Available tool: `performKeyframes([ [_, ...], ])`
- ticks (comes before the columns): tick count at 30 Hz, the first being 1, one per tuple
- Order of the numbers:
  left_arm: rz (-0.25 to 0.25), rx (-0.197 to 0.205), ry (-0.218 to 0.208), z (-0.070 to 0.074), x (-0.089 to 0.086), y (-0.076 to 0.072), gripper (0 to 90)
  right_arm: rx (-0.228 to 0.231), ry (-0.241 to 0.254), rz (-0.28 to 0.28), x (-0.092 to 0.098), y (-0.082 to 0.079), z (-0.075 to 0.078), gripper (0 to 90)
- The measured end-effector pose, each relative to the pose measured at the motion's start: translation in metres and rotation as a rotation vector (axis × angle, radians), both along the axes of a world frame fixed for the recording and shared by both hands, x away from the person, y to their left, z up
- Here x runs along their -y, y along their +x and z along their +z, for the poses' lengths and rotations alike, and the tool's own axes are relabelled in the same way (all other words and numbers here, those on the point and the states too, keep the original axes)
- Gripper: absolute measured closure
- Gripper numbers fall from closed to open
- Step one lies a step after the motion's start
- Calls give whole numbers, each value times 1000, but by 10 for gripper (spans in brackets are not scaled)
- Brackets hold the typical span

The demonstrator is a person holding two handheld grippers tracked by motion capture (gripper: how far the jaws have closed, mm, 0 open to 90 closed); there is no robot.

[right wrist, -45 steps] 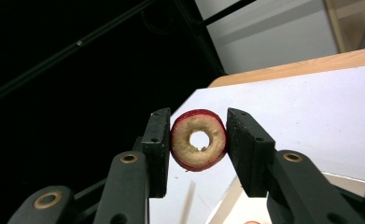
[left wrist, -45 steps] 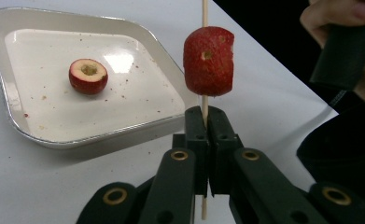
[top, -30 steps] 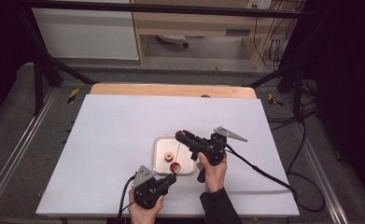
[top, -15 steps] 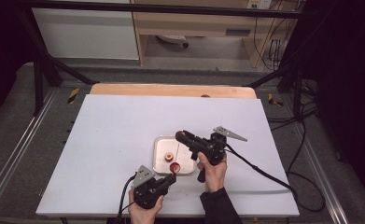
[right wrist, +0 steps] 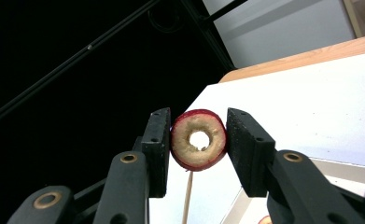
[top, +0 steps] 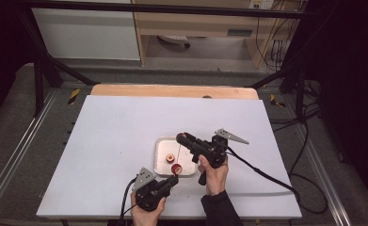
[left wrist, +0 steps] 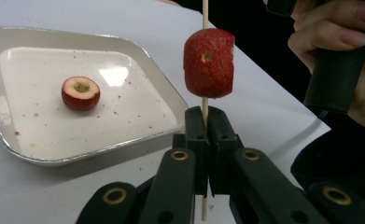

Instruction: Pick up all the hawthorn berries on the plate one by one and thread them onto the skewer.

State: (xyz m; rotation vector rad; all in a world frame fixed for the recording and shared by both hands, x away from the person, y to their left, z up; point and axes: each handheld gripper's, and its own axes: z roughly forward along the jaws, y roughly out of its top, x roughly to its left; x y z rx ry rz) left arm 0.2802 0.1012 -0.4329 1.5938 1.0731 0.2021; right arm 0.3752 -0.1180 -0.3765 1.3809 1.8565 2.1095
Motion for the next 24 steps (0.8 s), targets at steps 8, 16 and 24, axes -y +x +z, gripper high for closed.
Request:
performKeyframes([
  [8, 3, 22, -9, 2, -6, -2, 885, -103, 16, 0, 8, 7, 0, 616],
  [16, -9, 23, 5, 3, -6, -4, 886, -155, 60, 11, 9, 9, 1, 617],
  [24, -28, 32, -13, 4, -7, -4, 886, -145, 69, 4, 12, 8, 4, 616],
])
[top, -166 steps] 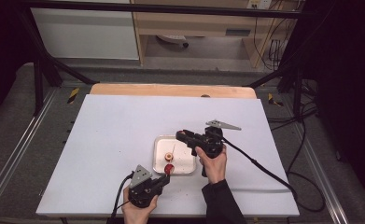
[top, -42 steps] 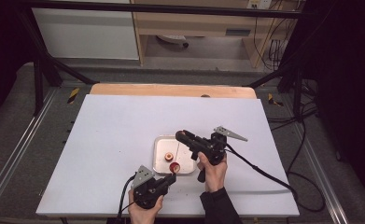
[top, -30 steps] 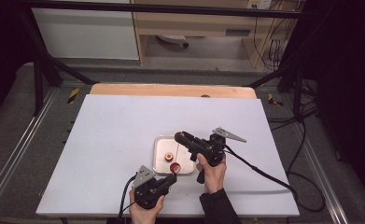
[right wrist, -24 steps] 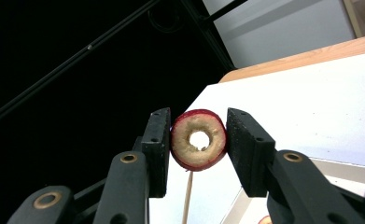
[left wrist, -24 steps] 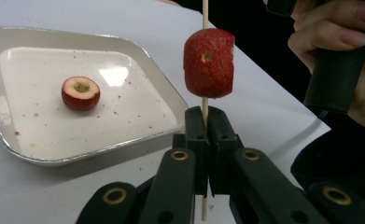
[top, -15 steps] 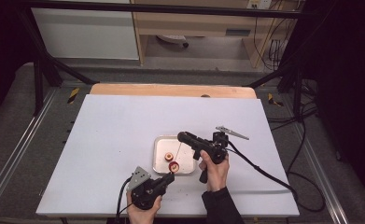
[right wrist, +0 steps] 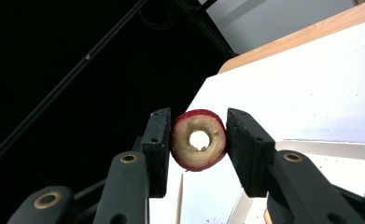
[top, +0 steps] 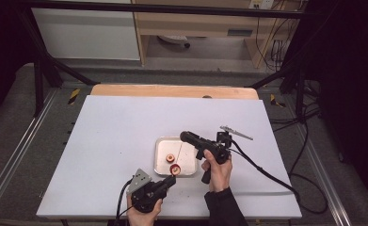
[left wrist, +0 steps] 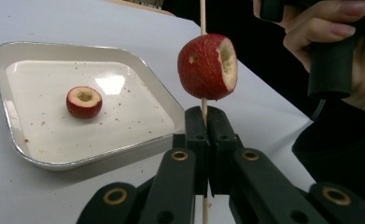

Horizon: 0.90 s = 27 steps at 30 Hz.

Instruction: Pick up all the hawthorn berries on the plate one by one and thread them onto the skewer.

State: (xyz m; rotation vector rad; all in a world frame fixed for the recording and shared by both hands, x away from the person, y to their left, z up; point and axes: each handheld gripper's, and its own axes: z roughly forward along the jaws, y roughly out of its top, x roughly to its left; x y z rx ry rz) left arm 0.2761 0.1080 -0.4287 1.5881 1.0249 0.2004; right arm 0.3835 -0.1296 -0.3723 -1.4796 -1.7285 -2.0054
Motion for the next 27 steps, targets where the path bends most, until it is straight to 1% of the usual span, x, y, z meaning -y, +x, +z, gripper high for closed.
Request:
performKeyframes([
  [4, -4, -6, 1, 0, 2, 1, 886, 31, -17, -2, -2, 0, -3, 617],
  [8, -2, -16, -9, 0, 2, 2, 886, 36, -23, 2, -3, -1, -4, 617],
  [9, 0, -18, -14, 0, 2, 2, 886, 47, -26, 3, -3, -1, -5, 617],
  [14, 3, -23, -21, 0, 2, 2, 886, 65, -36, 5, -4, -2, -6, 617],
  [15, 3, -34, -27, 0, 3, 3, 886, 82, -47, 5, -4, -2, -7, 617],
  [16, 3, -34, -27, 0, 3, 3, 886, 86, -51, 7, -5, -3, -7, 616],
  [17, 3, -47, -29, 0, 4, 3, 886, 95, -55, 7, -5, -3, -8, 617],
  [19, 3, -59, -31, -1, 5, 3, 886, 130, -74, 6, -5, -3, -9, 617],
  [20, 3, -59, -31, -1, 5, 3, 886, 130, -74, 6, -5, -3, -9, 617],
  [21, 6, -65, -41, -1, 4, 3, 886, 164, -94, 11, -5, -4, -10, 616],
  [22, 6, -65, -41, -1, 4, 3, 886, 181, -107, 13, -5, -5, -10, 617],
  [23, 14, -71, -57, 0, 4, 3, 886, 203, -119, 17, -5, -5, -11, 617],
  [24, 14, -71, -57, 0, 4, 3, 886, 203, -119, 17, -5, -5, -11, 617],
  [25, 28, -65, -63, -1, 5, 2, 886, 241, -133, 8, -7, -8, -13, 616],
  [26, 28, -65, -63, -1, 5, 2, 886, 253, -131, 4, -7, -9, -14, 617],
  [27, 39, -62, -76, -3, 8, 2, 886, 267, -124, 0, -8, -9, -14, 617],
])
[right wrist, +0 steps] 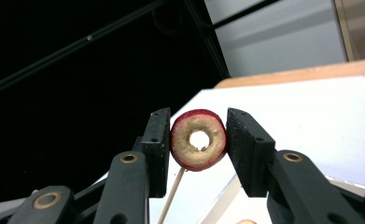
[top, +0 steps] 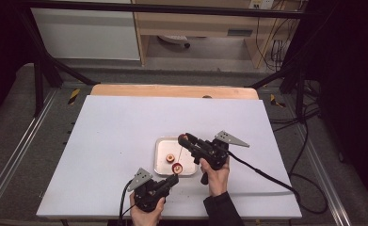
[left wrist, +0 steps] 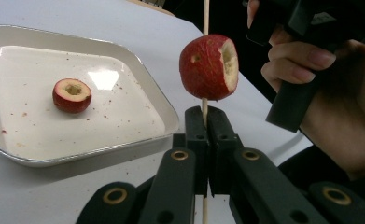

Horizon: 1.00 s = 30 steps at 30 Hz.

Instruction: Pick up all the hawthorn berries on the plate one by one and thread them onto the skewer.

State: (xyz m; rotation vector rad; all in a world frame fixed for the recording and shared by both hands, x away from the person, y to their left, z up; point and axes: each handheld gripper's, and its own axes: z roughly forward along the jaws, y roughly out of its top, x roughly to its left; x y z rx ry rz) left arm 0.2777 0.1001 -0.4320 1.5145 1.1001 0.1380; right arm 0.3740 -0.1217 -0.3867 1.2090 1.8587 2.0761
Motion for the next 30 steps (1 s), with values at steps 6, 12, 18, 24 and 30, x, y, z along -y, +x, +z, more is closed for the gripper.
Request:
performKeyframes([
  [6, 46, 6, -41, -5, 13, -8, 885, 46, 7, -36, -5, -5, -6, 618],
  [12, 54, -10, -53, -6, 16, -10, 885, 79, -10, -63, -6, -6, -8, 619],
  [18, 60, -14, -72, -6, 15, -9, 886, 70, 4, -64, -6, -6, -8, 619],
  [24, 92, -28, -123, -9, 19, -10, 885, 92, 27, -93, -11, -8, -12, 619],
  [30, 111, -34, -127, -10, 20, -10, 885, 93, 33, -112, -15, -10, -18, 620],
])
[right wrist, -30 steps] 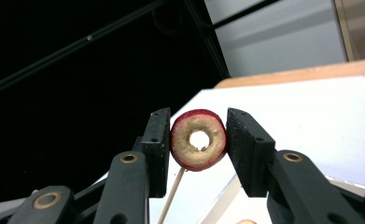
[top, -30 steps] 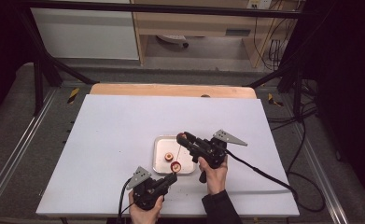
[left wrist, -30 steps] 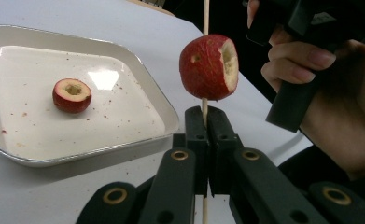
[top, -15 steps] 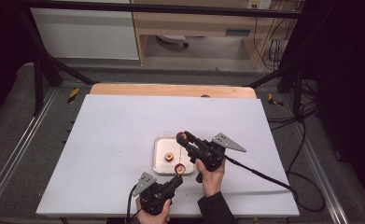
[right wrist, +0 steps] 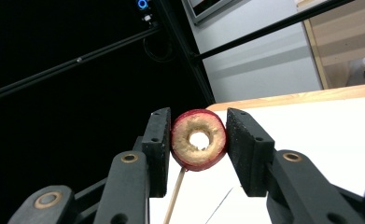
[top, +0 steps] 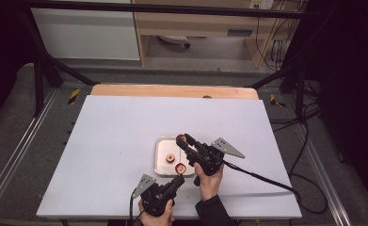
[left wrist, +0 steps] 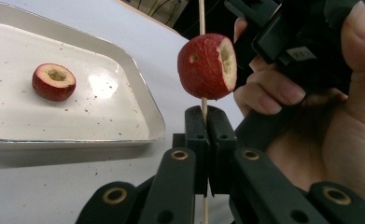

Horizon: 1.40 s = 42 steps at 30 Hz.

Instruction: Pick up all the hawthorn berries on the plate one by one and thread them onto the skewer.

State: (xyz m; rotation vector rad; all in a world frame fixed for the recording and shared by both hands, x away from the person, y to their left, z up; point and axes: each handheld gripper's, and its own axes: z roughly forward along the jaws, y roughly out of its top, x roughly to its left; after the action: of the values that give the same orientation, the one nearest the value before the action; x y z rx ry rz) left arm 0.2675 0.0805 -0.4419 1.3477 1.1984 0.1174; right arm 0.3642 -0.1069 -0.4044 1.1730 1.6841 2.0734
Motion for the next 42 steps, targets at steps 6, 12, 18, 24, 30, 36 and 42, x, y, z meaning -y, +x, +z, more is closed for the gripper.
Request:
performKeyframes([
  [6, -23, -30, -13, -1, 3, 3, 886, 4, -3, -2, -1, -3, -1, 619],
  [12, -8, -9, -20, 0, 1, 0, 886, -4, -38, 6, 2, -4, 1, 620],
  [18, 3, 3, -2, 2, -7, 8, 885, -53, -64, 49, -3, -9, -8, 620],
  [24, -3, 3, 1, 5, -11, 19, 886, -97, -94, 88, -3, -13, -9, 618],
  [30, -23, 31, 69, 2, -13, 21, 885, -106, -121, 98, 0, -11, -7, 603],
  [36, -27, 47, 165, -3, -26, 21, 884, -126, -177, 75, 8, -1, 2, 384],
  [42, -42, 49, 256, -6, -43, 23, 883, -162, -291, 78, 18, 12, 8, 233],
])
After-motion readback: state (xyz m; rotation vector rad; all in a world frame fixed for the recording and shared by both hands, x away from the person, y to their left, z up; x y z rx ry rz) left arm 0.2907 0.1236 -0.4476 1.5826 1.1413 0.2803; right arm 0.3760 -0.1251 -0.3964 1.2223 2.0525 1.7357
